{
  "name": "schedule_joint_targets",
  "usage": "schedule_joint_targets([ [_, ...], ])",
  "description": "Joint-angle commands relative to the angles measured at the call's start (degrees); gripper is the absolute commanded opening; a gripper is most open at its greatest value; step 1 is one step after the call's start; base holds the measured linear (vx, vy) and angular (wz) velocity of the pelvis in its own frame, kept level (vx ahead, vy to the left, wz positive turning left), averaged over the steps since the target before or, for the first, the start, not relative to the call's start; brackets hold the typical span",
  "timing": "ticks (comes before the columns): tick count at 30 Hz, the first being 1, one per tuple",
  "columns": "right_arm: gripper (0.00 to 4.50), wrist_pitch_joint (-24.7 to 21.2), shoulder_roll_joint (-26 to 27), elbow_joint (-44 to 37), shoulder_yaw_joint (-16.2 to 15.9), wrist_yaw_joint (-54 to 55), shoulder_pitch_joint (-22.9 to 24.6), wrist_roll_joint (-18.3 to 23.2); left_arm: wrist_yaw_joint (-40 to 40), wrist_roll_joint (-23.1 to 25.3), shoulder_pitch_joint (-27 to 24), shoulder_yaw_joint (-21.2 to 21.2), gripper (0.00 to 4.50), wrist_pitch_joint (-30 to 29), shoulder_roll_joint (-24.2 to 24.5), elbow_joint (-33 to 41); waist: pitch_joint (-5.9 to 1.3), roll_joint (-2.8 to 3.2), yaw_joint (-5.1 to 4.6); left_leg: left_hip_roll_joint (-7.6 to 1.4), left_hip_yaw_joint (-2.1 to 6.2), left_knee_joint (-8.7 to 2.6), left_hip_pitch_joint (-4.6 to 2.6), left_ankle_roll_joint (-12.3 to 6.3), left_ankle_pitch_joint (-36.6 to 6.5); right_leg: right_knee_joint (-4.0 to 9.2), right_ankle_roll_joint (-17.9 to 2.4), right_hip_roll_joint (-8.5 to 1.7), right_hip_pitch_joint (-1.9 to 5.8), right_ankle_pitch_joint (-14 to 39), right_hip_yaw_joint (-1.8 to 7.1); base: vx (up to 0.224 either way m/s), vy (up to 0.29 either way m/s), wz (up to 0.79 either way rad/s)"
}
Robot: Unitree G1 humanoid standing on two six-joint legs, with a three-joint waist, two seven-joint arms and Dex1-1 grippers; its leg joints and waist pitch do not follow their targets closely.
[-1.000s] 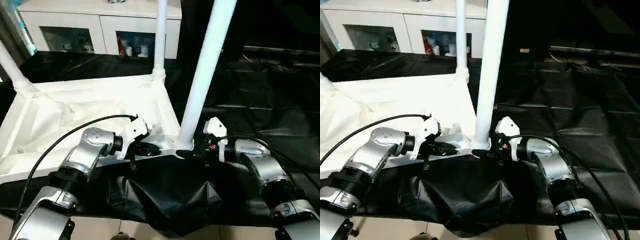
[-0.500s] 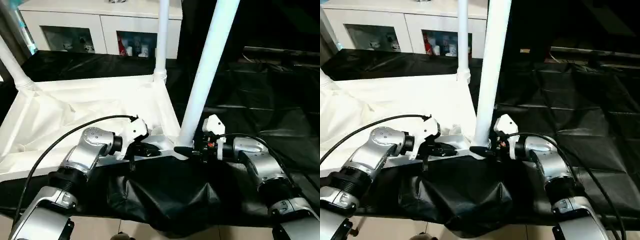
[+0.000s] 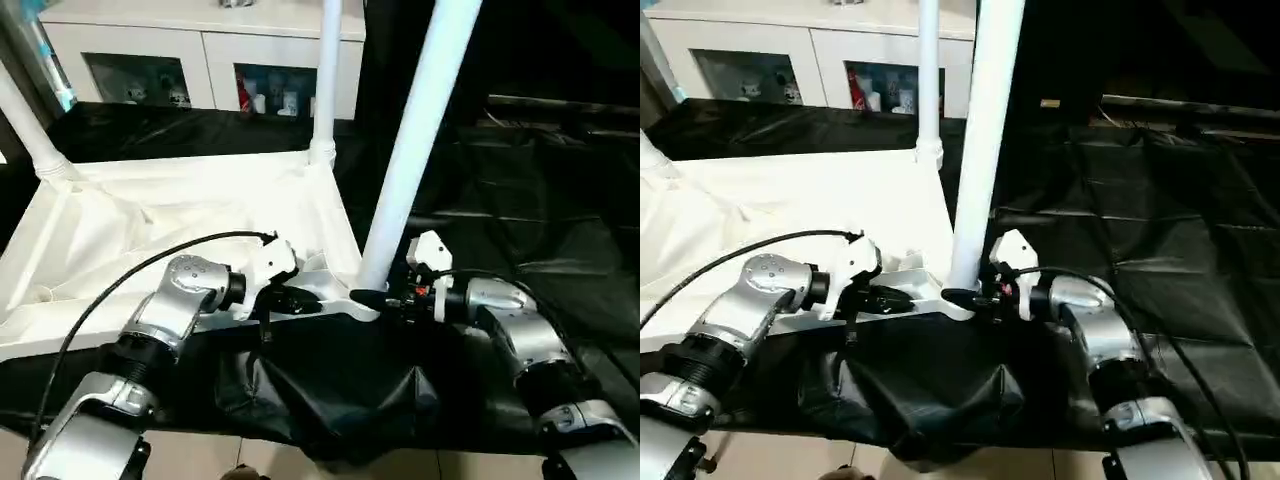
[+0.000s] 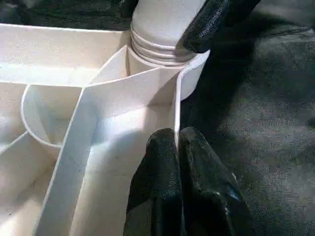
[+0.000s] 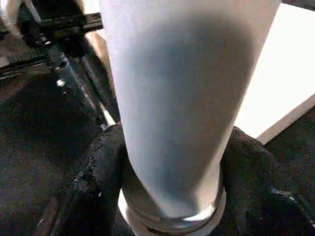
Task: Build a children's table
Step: Rotate leg to tighten
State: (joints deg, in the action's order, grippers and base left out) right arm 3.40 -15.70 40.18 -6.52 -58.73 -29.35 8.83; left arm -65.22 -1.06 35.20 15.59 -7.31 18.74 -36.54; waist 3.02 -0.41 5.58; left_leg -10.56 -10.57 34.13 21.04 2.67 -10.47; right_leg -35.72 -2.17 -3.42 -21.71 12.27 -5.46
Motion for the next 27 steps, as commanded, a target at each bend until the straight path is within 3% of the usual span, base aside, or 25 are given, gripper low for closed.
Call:
schedule_joint_targets([
  [1,2.50,-0.50,2.85,3.03,0.16,6.72,0.52,-1.25,7.91,0.27,2.43,-1.42,0.00,-1.18,-3.60,-3.49,-3.22,-0.53,-0.27,-3.50,1.29,-3.94,-0.89,-2.68,-10.22,5.40,-10.47,-6.25,2.28,14.68,3.89,0.000,0.000,0.00],
  [3,2.50,-0.82,4.72,4.33,1.48,12.52,0.23,-1.53,11.54,0.71,4.11,-2.01,0.00,-1.42,-5.49,-5.58,-3.12,-0.32,-0.56,-3.52,1.36,-4.13,-1.33,-1.18,-12.06,5.77,-9.80,-6.18,1.82,17.47,3.94,0.000,0.000,0.00],
  [4,2.50,-1.57,6.59,5.24,2.68,17.56,-0.16,-1.48,14.93,1.15,5.65,-2.45,0.00,-1.44,-7.23,-7.50,-3.21,-0.29,-0.69,-3.40,1.48,-4.12,-1.05,-0.94,-12.11,5.76,-9.58,-6.32,2.17,17.68,3.98,0.000,0.000,0.00],
  [6,2.50,-3.03,8.99,6.31,3.97,23.46,-0.99,-1.28,18.33,1.47,7.41,-2.83,0.00,-1.84,-9.28,-9.50,-3.23,-0.24,-0.86,-3.48,1.51,-4.27,-1.13,-0.78,-12.00,5.79,-9.56,-6.19,1.96,16.85,4.01,0.000,0.000,0.00],
  [7,2.50,-4.12,11.94,7.49,4.78,29.81,-2.21,-1.60,22.28,1.96,9.23,-3.15,0.00,-2.20,-11.53,-11.50,-3.24,0.36,-0.90,-3.45,1.62,-4.23,-1.22,-0.41,-12.33,5.71,-9.69,-6.22,1.87,16.81,4.02,0.000,0.000,0.00],
  [8,2.50,-4.69,13.33,8.27,4.95,32.51,-3.06,-1.80,23.51,2.29,9.84,-3.00,0.00,-2.23,-12.44,-12.20,-3.33,-0.05,-1.09,-3.43,1.64,-4.32,-1.14,-0.16,-12.47,5.76,-9.66,-6.20,2.06,16.43,3.98,0.000,0.000,0.00],
  [9,2.49,-4.69,13.33,8.27,4.95,32.51,-3.06,-1.80,23.51,2.29,9.84,-3.00,0.00,-2.23,-12.44,-12.20,-3.40,-0.04,-1.04,-3.41,1.58,-4.24,-1.12,-0.25,-12.42,5.71,-9.80,-6.36,2.08,15.75,4.06,0.000,0.000,0.00],
  [10,2.49,-4.90,14.09,8.70,4.98,33.81,-3.49,-1.99,23.99,2.55,10.04,-2.89,0.00,-2.12,-12.83,-12.51,-3.44,0.37,-0.91,-3.40,1.63,-4.17,-1.09,-0.40,-12.31,5.66,-9.92,-6.45,2.16,15.20,4.05,0.000,0.000,0.00],
  [12,2.49,-5.00,15.17,9.36,4.14,34.65,-4.33,-2.84,24.63,3.27,10.21,-2.38,0.00,-1.71,-13.28,-12.85,-3.58,0.06,-0.90,-3.28,1.47,-4.06,-0.77,-1.46,-10.45,5.41,-10.13,-6.26,2.36,11.93,4.06,0.000,0.000,0.00],
  [14,2.49,-4.04,15.52,9.30,2.67,32.73,-4.68,-3.94,23.74,3.60,10.03,-1.90,0.00,-0.91,-13.38,-12.64,-3.56,0.20,-0.90,-3.26,1.44,-4.02,-0.68,-1.85,-10.02,5.41,-10.24,-6.28,2.39,11.30,4.04,0.000,0.000,0.00],
  [15,2.72,-3.55,15.51,9.18,2.32,31.99,-4.68,-4.16,23.16,3.57,9.90,-1.78,0.00,-0.64,-13.36,-12.45,-3.48,0.18,-0.93,-3.31,1.43,-4.08,-0.76,-1.98,-10.33,5.45,-10.25,-6.21,2.32,11.44,4.04,0.000,0.000,0.00],
  [18,2.93,-2.90,15.05,8.32,3.58,28.25,-4.55,-2.28,20.01,3.26,9.37,-1.15,0.00,1.24,-12.49,-11.89,-3.49,-0.02,-0.99,-3.31,1.48,-4.11,-0.65,-2.31,-11.20,5.51,-10.07,-6.29,2.49,12.42,4.03,0.000,0.000,0.00],
  [21,3.30,-2.56,11.62,5.22,2.86,20.56,-3.65,-1.32,13.39,2.54,7.76,-0.40,0.00,3.25,-10.15,-9.80,-3.56,-0.01,-0.93,-3.37,1.44,-4.01,-0.44,-3.35,-10.12,5.37,-10.06,-6.25,2.63,10.66,4.06,0.000,0.000,0.00],
  [27,3.30,-3.86,3.11,-0.60,-0.17,4.99,-1.07,-0.49,4.56,1.87,5.50,1.13,0.00,4.91,-5.94,-6.83,-3.72,0.41,-0.56,-3.72,1.34,-3.96,-0.62,-4.22,-8.56,4.86,-11.90,-5.94,2.77,5.53,3.87,0.000,0.000,0.00],
])
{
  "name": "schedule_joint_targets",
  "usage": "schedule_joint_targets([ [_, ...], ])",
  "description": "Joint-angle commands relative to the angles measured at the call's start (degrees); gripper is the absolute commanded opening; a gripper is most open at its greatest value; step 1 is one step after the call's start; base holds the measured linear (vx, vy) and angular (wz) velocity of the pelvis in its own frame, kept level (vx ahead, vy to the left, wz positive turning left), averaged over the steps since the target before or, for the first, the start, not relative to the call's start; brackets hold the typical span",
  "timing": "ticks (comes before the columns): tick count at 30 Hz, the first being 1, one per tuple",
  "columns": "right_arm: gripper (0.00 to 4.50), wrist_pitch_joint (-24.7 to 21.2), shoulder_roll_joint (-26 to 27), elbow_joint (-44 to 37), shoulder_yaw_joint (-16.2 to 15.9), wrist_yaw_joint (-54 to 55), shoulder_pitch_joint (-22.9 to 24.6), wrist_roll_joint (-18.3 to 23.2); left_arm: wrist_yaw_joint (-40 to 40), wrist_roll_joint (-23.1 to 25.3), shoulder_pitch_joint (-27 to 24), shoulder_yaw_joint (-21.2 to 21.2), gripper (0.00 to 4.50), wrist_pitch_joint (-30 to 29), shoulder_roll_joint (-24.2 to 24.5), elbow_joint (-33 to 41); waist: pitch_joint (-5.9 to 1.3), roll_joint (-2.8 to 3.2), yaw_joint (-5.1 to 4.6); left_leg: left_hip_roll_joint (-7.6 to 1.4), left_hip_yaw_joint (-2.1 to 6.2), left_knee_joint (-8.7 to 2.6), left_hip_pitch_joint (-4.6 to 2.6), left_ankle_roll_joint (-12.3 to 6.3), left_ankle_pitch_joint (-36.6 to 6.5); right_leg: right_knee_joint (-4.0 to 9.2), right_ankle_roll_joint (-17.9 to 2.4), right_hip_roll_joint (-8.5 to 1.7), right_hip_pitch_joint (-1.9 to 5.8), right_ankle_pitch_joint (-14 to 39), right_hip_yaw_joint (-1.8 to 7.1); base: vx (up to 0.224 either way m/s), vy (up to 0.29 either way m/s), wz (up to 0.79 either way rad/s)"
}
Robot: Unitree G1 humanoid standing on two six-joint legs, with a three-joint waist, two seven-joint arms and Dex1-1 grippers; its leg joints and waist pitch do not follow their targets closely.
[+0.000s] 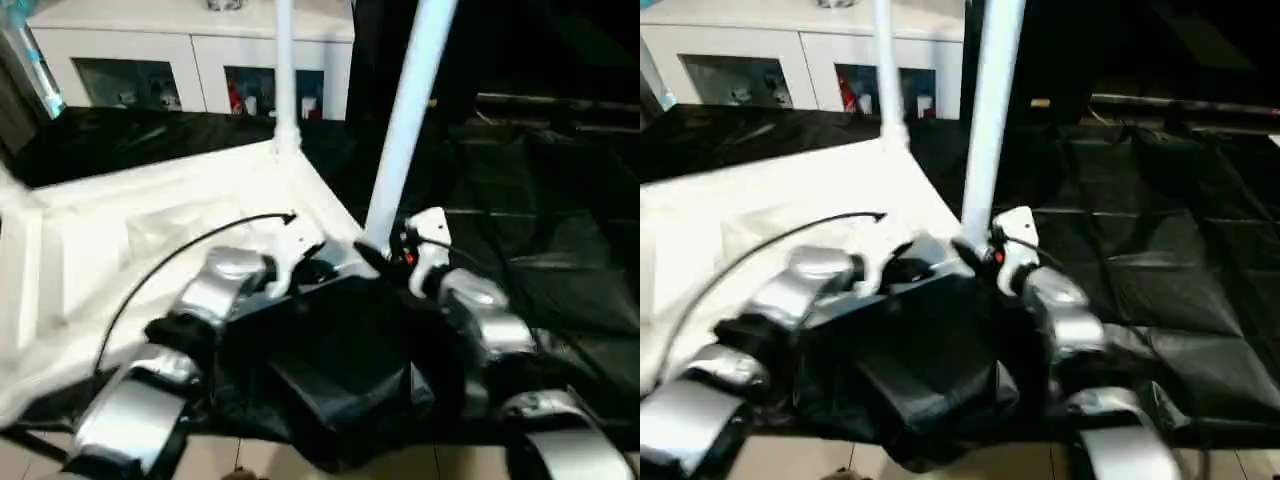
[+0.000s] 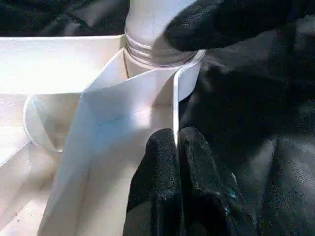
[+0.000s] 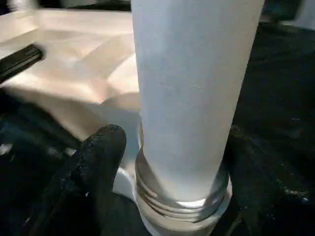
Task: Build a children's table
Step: Rotate leg to tighten
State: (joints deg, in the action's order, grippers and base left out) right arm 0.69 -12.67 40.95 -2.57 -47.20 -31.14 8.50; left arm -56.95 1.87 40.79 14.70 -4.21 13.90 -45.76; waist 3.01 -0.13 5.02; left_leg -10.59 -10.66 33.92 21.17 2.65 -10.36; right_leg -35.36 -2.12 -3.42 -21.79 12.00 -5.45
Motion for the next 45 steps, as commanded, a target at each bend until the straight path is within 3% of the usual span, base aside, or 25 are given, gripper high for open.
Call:
schedule_joint_targets([
  [1,3.30,-1.15,0.09,-1.37,-4.11,-6.54,0.72,-0.17,-3.71,-1.06,-0.10,2.02,0.00,1.81,-1.10,2.39,-3.78,0.10,0.05,-3.66,1.37,-3.63,-0.69,-4.47,-8.29,4.31,-12.19,-5.95,2.90,4.88,3.86,0.000,0.000,0.00],
  [5,3.30,-1.51,-5.40,-4.03,-5.45,-15.66,2.00,-0.46,-12.41,-2.48,-1.57,2.52,0.00,2.24,2.33,4.62,-3.77,0.21,0.27,-3.84,1.31,-3.62,-0.65,-4.66,-8.33,4.20,-13.01,-6.14,2.91,4.26,3.76,0.000,0.000,0.00],
  [8,3.30,-1.32,-5.88,-3.77,-5.64,-16.22,1.78,-0.66,-14.72,-3.17,-2.06,2.49,0.00,1.06,3.06,5.62,-3.77,0.23,0.17,-3.87,1.20,-3.63,-0.62,-4.68,-7.99,4.08,-13.67,-6.05,2.76,3.55,3.75,0.000,0.000,0.00],
  [14,3.30,-1.87,-5.82,-4.13,-6.72,-18.64,2.05,-0.33,-15.41,-3.35,-2.90,2.19,0.00,0.90,3.59,6.65,-3.66,0.15,0.53,-3.94,1.08,-3.69,-0.83,-3.85,-9.03,4.37,-13.09,-6.15,2.62,6.81,3.80,0.000,0.000,0.00],
  [15,3.17,-1.90,-5.81,-4.25,-6.79,-18.71,2.11,-0.33,-15.42,-3.34,-2.96,2.18,0.00,0.93,3.64,6.70,-3.65,0.19,0.54,-3.93,1.08,-3.72,-0.84,-3.72,-9.03,4.40,-12.93,-6.15,2.59,6.98,3.79,0.000,0.000,0.00],
  [16,3.07,-2.52,-5.73,-4.21,-6.85,-19.59,2.11,-0.01,-15.52,-3.32,-3.13,2.08,0.00,0.77,3.74,6.90,-3.69,-0.22,0.50,-3.90,1.02,-3.69,-0.80,-3.77,-8.90,4.40,-12.84,-6.13,2.65,6.87,3.80,0.000,0.000,0.00],
  [18,2.95,-2.74,-5.72,-4.18,-6.92,-20.00,2.10,0.05,-15.63,-3.34,-3.26,2.02,0.00,0.64,3.82,7.08,-3.74,-0.01,0.63,-3.93,1.06,-3.65,-0.72,-4.01,-8.03,4.21,-12.79,-6.16,2.67,6.25,3.79,0.000,0.000,0.00],
  [25,2.66,-2.75,-5.52,-3.17,-6.63,-20.36,2.18,0.34,-15.43,-3.33,-3.90,1.61,0.00,0.23,3.69,7.62,-3.63,-0.18,0.69,-3.85,0.99,-3.65,-0.72,-4.14,-7.89,4.32,-12.24,-6.10,2.55,7.39,3.75,0.000,0.000,0.00],
  [29,2.65,-2.91,-4.29,-2.86,-5.79,-17.74,3.00,0.47,-11.87,-3.07,-3.57,0.60,0.00,-0.03,2.47,6.50,-3.64,-0.23,0.72,-3.89,0.98,-3.64,-0.77,-4.14,-7.85,4.41,-12.01,-6.19,2.48,7.99,3.81,0.000,0.000,0.00],
  [31,2.65,-1.95,-2.51,-0.72,-4.61,-11.64,2.89,-0.67,-6.93,-2.22,-2.00,-0.37,0.00,-0.29,0.89,3.59,-3.37,-0.35,0.47,-3.77,0.99,-3.81,-0.89,-3.33,-9.30,4.84,-11.51,-6.22,2.28,10.93,3.83,0.000,0.000,0.00],
  [32,2.65,-2.15,0.03,1.52,-2.75,-3.83,2.65,-1.21,-1.29,-1.57,0.10,-1.51,0.00,-0.62,-1.19,0.35,-3.04,-0.27,0.22,-3.61,0.97,-3.96,-1.46,-1.92,-11.67,5.63,-10.48,-6.24,1.80,16.09,3.92,0.000,0.000,0.00],
  [35,2.65,-2.85,2.70,3.62,-1.03,3.77,2.06,-1.46,3.93,-0.74,2.09,-2.11,0.00,-0.55,-3.08,-2.37,-3.12,-0.39,0.17,-3.65,1.24,-4.09,-1.51,-0.95,-12.65,5.95,-9.20,-6.53,1.96,19.82,3.93,0.000,0.000,0.00],
  [36,2.65,-2.94,3.75,4.62,-0.22,6.98,1.55,-1.46,5.60,-0.45,2.90,-2.20,0.00,-0.57,-3.80,-3.33,-3.08,0.37,-0.13,-3.63,1.25,-4.21,-1.46,-0.63,-13.41,6.14,-9.06,-6.32,1.88,19.52,3.90,0.000,0.000,0.00],
  [37,2.65,-3.40,4.92,5.80,0.92,10.58,0.84,-1.15,7.44,-0.20,3.70,-2.35,0.00,-0.81,-4.59,-4.25,-3.19,0.11,-0.24,-3.63,1.38,-4.28,-1.45,-0.54,-13.77,5.98,-9.14,-6.32,2.08,18.95,3.87,0.000,0.000,0.00],
  [39,2.64,-4.19,7.69,8.44,3.40,17.95,-1.04,-0.18,11.73,-0.03,5.27,-2.98,0.00,-1.70,-6.58,-5.98,-3.26,0.23,-0.41,-3.59,1.29,-4.23,-1.48,-0.45,-13.44,5.86,-9.55,-6.34,1.91,17.87,3.99,0.000,0.000,0.00],
  [40,2.64,-4.25,8.31,9.03,3.84,19.41,-1.47,0.01,12.78,-0.01,5.59,-3.16,0.00,-1.86,-7.05,-6.36,-3.35,1.02,-0.58,-3.70,1.39,-4.35,-1.41,0.08,-13.41,5.72,-10.00,-6.17,1.94,15.88,3.99,0.000,0.000,0.00],
  [43,2.64,-3.60,11.02,11.29,3.58,24.86,-3.25,-1.70,15.84,0.50,6.83,-3.42,0.00,-1.73,-9.09,-8.17,-3.69,0.94,-0.41,-3.56,1.31,-4.09,-1.16,-0.61,-10.93,5.14,-11.14,-6.26,2.33,10.46,3.98,0.000,0.000,0.00],
  [45,2.64,-2.08,12.66,10.76,0.26,22.80,-3.46,-4.38,15.69,1.03,7.16,-2.93,0.00,-0.52,-9.97,-8.95,-3.77,0.75,-0.45,-3.43,1.16,-3.96,-1.02,-1.40,-9.84,4.91,-11.60,-6.13,2.44,7.61,3.91,0.000,0.000,0.00],
])
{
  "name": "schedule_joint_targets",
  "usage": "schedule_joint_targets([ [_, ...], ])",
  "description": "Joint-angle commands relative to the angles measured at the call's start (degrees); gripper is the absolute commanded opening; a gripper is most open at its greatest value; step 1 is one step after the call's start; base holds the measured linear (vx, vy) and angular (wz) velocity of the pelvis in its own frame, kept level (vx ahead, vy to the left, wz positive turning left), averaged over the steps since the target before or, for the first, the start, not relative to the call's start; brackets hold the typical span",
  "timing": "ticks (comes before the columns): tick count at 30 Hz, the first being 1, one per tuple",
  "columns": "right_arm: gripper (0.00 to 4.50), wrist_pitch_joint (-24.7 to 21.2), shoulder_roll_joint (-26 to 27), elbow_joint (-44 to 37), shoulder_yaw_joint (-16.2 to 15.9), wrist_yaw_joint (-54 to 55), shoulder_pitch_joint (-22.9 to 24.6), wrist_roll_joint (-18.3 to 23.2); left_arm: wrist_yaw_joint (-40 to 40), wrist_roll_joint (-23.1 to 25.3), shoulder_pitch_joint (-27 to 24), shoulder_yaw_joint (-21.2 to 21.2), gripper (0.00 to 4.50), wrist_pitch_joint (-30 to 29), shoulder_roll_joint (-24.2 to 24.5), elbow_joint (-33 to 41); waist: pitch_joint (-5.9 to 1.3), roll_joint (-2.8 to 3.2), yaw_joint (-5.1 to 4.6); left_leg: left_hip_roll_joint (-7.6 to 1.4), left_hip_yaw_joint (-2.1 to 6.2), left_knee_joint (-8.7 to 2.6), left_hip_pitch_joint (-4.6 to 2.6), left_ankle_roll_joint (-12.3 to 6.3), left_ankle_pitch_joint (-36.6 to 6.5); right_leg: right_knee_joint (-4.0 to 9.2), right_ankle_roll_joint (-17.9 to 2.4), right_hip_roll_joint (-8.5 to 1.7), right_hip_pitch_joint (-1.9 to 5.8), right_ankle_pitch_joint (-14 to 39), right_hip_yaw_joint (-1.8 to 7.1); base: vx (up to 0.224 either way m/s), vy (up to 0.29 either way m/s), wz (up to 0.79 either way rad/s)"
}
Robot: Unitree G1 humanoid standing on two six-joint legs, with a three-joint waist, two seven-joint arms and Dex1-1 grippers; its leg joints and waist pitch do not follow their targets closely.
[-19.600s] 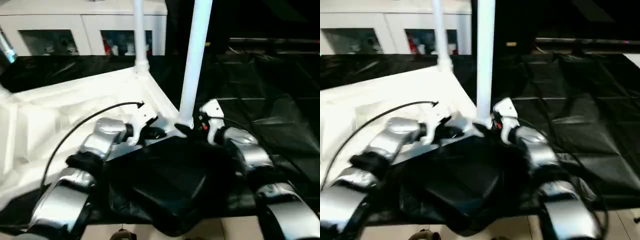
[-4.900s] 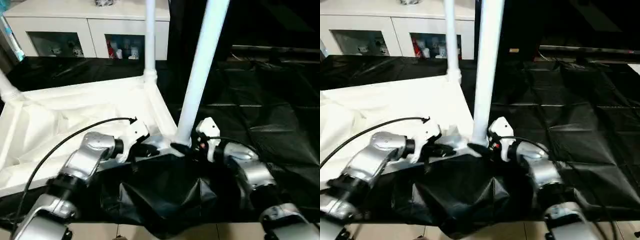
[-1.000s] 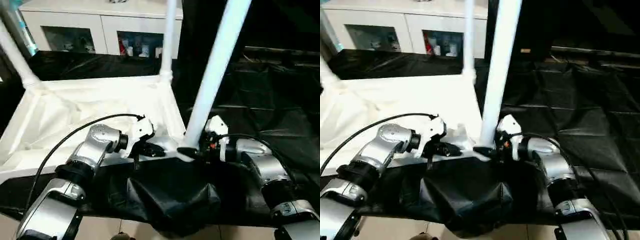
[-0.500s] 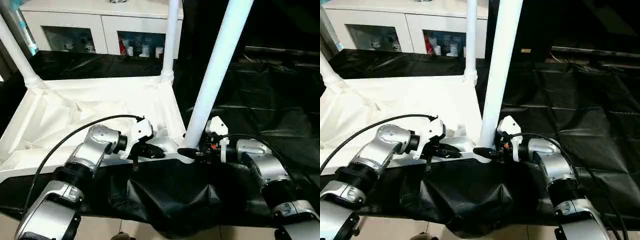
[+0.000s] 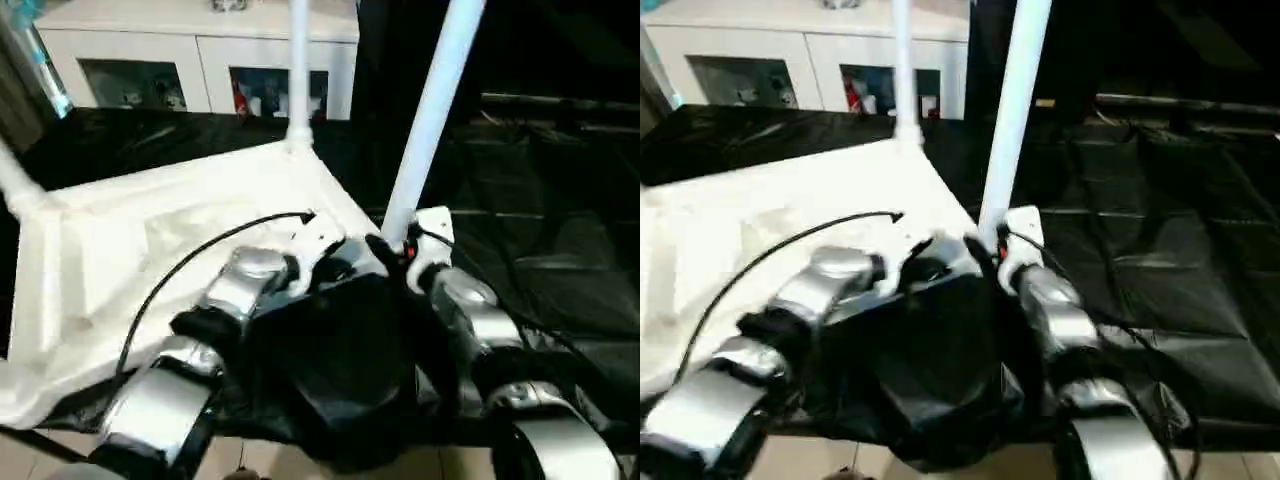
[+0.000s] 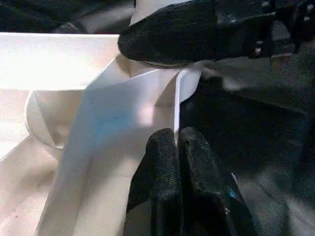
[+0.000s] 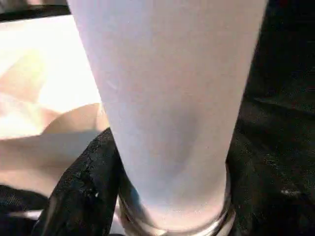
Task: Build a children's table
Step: Rotate leg to tighten
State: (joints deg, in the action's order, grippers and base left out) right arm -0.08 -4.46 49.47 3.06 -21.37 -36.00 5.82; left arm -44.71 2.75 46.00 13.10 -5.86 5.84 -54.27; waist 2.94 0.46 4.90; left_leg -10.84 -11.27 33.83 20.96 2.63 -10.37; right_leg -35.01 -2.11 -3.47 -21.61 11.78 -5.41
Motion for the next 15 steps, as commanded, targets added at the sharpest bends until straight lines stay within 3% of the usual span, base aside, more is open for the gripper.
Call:
schedule_joint_targets([
  [1,2.64,-1.04,4.52,1.87,-6.11,-4.40,1.58,-1.98,3.03,0.13,1.93,-1.20,0.00,1.51,-1.95,-0.51,-3.64,0.18,-0.28,-3.10,1.68,-3.80,-0.77,-2.02,-9.66,4.61,-11.66,-6.16,2.37,7.27,3.90,0.000,0.000,0.00],
  [2,2.64,-0.43,4.64,1.01,-7.73,-7.61,2.03,-2.52,2.04,0.04,1.86,-0.92,0.00,2.42,-2.03,-0.66,-3.60,0.19,-0.25,-3.08,1.68,-3.77,-0.72,-2.29,-9.71,4.66,-11.70,-6.20,2.41,7.42,3.91,0.000,0.000,0.00],
  [3,2.99,0.61,3.87,0.45,-8.20,-9.36,2.34,-2.77,0.76,-0.04,1.64,-0.59,0.00,3.25,-1.76,-0.63,-3.48,0.03,-0.16,-3.02,1.64,-3.79,-0.77,-2.82,-10.14,4.98,-11.14,-6.20,2.43,9.51,3.86,0.000,0.000,0.00],
  [5,3.34,0.82,2.76,-0.59,-7.28,-12.62,2.68,-1.15,-1.77,-0.28,1.02,-0.19,0.00,4.76,-1.10,0.11,-3.49,-0.23,-0.11,-3.12,1.67,-3.82,-0.77,-3.14,-10.30,5.04,-10.82,-6.26,2.49,10.82,3.86,0.000,0.000,0.00],
  [7,3.44,1.84,1.09,-1.35,-7.38,-15.17,2.97,-0.74,-4.10,-0.85,0.50,0.01,0.00,5.04,-0.51,0.90,-3.42,-0.03,-0.13,-3.29,1.69,-3.89,-0.71,-3.41,-10.37,5.02,-10.57,-6.19,2.38,11.09,3.87,0.000,0.000,0.00],
  [9,3.69,2.11,-1.06,-2.47,-8.12,-19.23,3.58,-0.40,-7.28,-1.39,-0.34,0.42,0.00,6.14,0.29,2.11,-3.41,-0.35,0.02,-3.34,1.65,-3.84,-0.68,-3.91,-10.38,5.01,-10.58,-6.22,2.43,11.51,3.84,0.000,0.000,0.00],
  [10,3.69,1.90,-1.63,-2.83,-8.25,-20.24,3.75,-0.26,-8.15,-1.54,-0.58,0.54,0.00,6.25,0.55,2.49,-3.44,-0.34,0.00,-3.33,1.62,-3.81,-0.68,-3.99,-10.23,4.95,-10.68,-6.18,2.42,11.33,3.82,0.000,0.000,0.00],
  [11,3.69,1.17,-4.24,-4.47,-8.77,-25.26,4.58,0.17,-12.11,-2.12,-1.66,1.14,0.00,6.62,1.77,4.17,-3.42,-0.73,0.02,-3.35,1.59,-3.81,-0.60,-4.24,-10.05,4.99,-10.77,-6.17,2.59,11.36,3.75,0.000,0.000,0.00],
  [14,3.69,0.64,-8.57,-7.63,-9.57,-33.86,6.11,0.95,-17.96,-2.58,-3.31,2.14,0.00,6.69,4.04,6.43,-3.52,-0.45,0.43,-3.60,1.51,-3.66,-0.48,-5.38,-8.45,4.52,-11.17,-6.03,2.49,8.70,3.74,0.000,0.000,0.00],
  [15,3.69,0.24,-9.63,-8.57,-9.72,-36.01,6.44,1.44,-19.36,-2.82,-3.69,2.21,0.00,6.73,4.62,6.92,-3.54,-0.74,0.66,-3.56,1.43,-3.56,-0.35,-5.99,-7.67,4.28,-11.55,-6.13,2.47,7.91,3.69,0.000,0.000,0.00],
])
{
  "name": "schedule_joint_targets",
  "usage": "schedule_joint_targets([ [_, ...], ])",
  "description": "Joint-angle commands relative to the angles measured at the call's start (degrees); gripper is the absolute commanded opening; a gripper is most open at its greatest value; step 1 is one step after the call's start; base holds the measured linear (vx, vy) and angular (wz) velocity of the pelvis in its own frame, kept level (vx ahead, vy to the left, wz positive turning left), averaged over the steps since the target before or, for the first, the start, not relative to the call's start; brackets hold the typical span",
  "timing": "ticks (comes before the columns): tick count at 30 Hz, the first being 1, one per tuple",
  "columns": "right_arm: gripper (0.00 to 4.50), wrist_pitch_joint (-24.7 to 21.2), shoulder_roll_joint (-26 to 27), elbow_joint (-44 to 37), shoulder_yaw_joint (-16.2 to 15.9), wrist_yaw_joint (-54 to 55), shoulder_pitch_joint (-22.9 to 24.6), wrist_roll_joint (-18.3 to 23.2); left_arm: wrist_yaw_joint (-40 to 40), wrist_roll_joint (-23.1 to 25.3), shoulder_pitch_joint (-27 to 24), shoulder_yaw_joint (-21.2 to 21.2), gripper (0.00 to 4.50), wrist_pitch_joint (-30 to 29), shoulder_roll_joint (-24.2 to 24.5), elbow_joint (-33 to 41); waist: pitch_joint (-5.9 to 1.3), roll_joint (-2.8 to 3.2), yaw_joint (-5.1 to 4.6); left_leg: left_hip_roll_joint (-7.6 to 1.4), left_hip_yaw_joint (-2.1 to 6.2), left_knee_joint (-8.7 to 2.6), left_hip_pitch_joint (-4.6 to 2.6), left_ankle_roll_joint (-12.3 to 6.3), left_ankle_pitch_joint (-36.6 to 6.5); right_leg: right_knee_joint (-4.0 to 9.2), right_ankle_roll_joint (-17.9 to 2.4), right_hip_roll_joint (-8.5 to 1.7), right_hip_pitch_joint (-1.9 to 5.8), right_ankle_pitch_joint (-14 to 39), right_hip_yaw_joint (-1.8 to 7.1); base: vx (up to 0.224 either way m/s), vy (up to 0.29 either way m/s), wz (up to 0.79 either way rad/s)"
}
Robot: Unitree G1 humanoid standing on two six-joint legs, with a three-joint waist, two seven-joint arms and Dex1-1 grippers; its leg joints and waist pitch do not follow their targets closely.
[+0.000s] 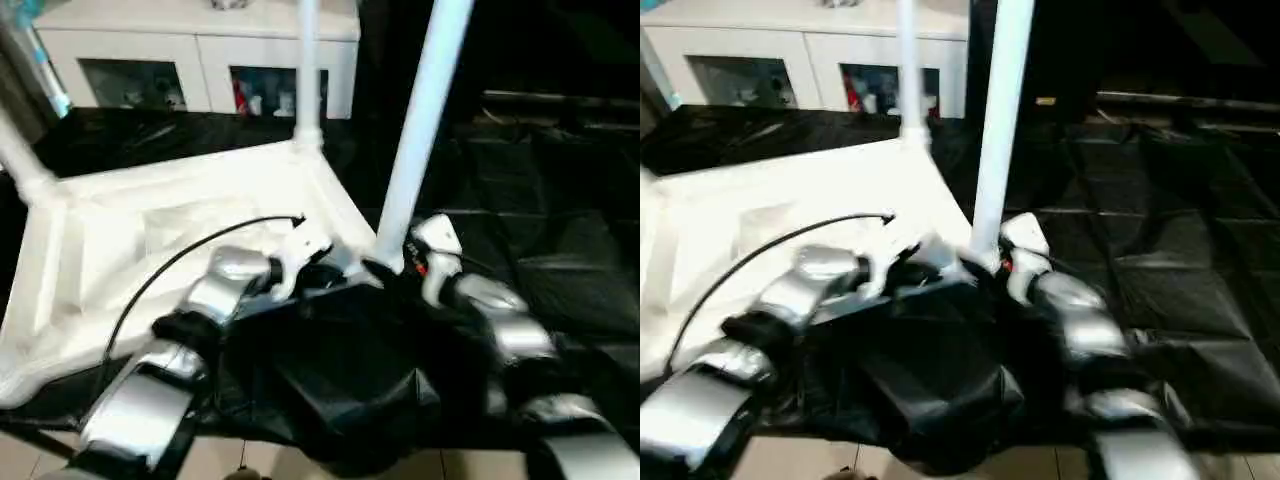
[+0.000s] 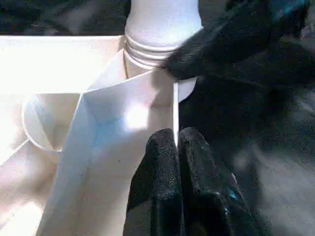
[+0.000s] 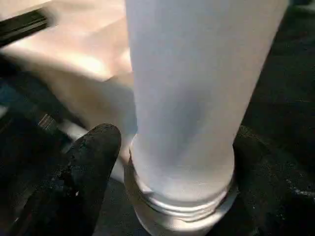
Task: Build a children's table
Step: Rotate leg to tighten
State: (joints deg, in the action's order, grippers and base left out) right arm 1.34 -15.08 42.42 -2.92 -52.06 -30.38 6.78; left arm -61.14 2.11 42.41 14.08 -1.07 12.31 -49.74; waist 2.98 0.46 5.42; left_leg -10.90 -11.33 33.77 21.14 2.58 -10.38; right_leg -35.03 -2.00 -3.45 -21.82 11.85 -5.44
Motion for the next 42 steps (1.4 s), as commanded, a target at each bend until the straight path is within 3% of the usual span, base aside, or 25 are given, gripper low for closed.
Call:
schedule_joint_targets([
  [1,3.69,-1.55,0.14,-2.26,-3.81,-7.17,1.05,0.72,-4.17,-2.37,-0.42,1.30,0.00,1.78,-1.32,2.81,-3.57,-0.59,0.22,-3.55,1.47,-3.48,-0.59,-5.93,-7.77,4.39,-11.62,-6.16,2.54,8.22,3.70,0.000,0.000,0.00],
  [10,3.69,-2.94,-4.13,-4.23,-5.48,-16.97,1.36,1.67,-11.40,-3.06,-3.19,1.62,0.00,0.67,2.46,6.56,-3.54,-0.52,0.66,-3.60,1.50,-3.55,-0.64,-4.77,-8.56,4.56,-11.37,-6.24,2.51,10.50,3.71,0.000,0.000,0.00],
  [17,2.95,-4.39,-3.26,-4.76,-5.32,-17.89,1.59,2.14,-11.58,-2.83,-3.50,1.36,0.00,0.15,2.69,7.16,-3.55,-0.57,0.63,-3.57,1.50,-3.61,-0.74,-4.51,-8.34,4.52,-11.42,-6.11,2.38,10.34,3.67,0.000,0.000,0.00],
  [23,2.70,-4.59,-1.91,-4.59,-5.10,-16.96,2.50,2.82,-10.63,-2.88,-4.01,0.93,0.00,-0.91,2.40,8.18,-3.57,-0.50,0.63,-3.59,1.50,-3.60,-0.70,-4.38,-8.22,4.44,-11.55,-6.14,2.37,9.83,3.68,0.000,0.000,0.00],
  [26,2.69,-4.04,-0.10,-2.92,-3.37,-12.05,2.53,2.81,-7.30,-2.44,-3.12,0.05,0.00,-1.34,1.46,6.85,-3.52,-0.43,0.62,-3.59,1.53,-3.63,-0.72,-4.20,-8.31,4.55,-11.34,-6.19,2.32,10.42,3.72,0.000,0.000,0.00],
  [29,2.68,-3.20,1.31,-0.35,-2.33,-5.25,1.80,1.25,-3.25,-1.90,-1.76,-0.86,0.00,-1.90,0.29,4.88,-3.34,-0.45,0.02,-3.45,1.63,-3.83,-1.06,-2.65,-10.18,4.95,-11.20,-6.29,2.08,13.31,3.75,0.000,0.000,0.00],
  [31,2.68,-2.00,3.39,3.30,-0.87,4.32,0.45,-0.41,3.08,-0.85,0.46,-1.79,0.00,-1.77,-1.58,1.65,-3.25,-0.34,-0.56,-3.22,1.68,-3.87,-1.08,-1.74,-11.36,5.43,-10.37,-6.29,2.07,16.38,3.81,0.000,0.000,0.00],
  [34,2.67,-2.00,7.48,9.63,2.65,20.23,-3.17,-0.91,15.11,0.50,4.04,-3.35,0.00,-2.59,-5.51,-3.51,-3.40,0.14,-1.07,-3.37,1.98,-4.03,-1.44,0.13,-12.37,5.26,-10.52,-6.18,1.91,16.85,3.79,0.000,0.000,0.00],
  [35,2.67,-2.32,7.87,10.05,3.06,21.29,-3.52,-0.73,15.93,0.58,4.27,-3.42,0.00,-2.77,-5.81,-3.81,-3.46,-0.11,-1.02,-3.27,1.90,-4.02,-1.20,-0.27,-11.81,5.29,-10.56,-6.18,2.20,15.39,3.78,0.000,0.000,0.00],
  [39,2.67,-4.12,12.43,12.32,4.97,27.66,-6.14,0.43,22.20,1.03,6.06,-4.04,0.00,-3.31,-8.84,-6.05,-3.81,0.14,-0.70,-3.00,1.58,-3.58,-0.84,-2.81,-8.09,4.61,-12.04,-6.09,2.45,7.06,3.90,0.000,0.000,0.00],
  [42,2.67,-2.93,14.60,13.67,3.36,27.01,-7.30,-0.58,22.44,1.32,6.64,-3.71,0.00,-2.25,-9.94,-7.38,-3.77,0.13,-0.65,-3.02,1.59,-3.59,-0.81,-3.44,-8.10,4.65,-12.33,-6.14,2.56,6.59,3.78,0.000,0.000,0.00],
])
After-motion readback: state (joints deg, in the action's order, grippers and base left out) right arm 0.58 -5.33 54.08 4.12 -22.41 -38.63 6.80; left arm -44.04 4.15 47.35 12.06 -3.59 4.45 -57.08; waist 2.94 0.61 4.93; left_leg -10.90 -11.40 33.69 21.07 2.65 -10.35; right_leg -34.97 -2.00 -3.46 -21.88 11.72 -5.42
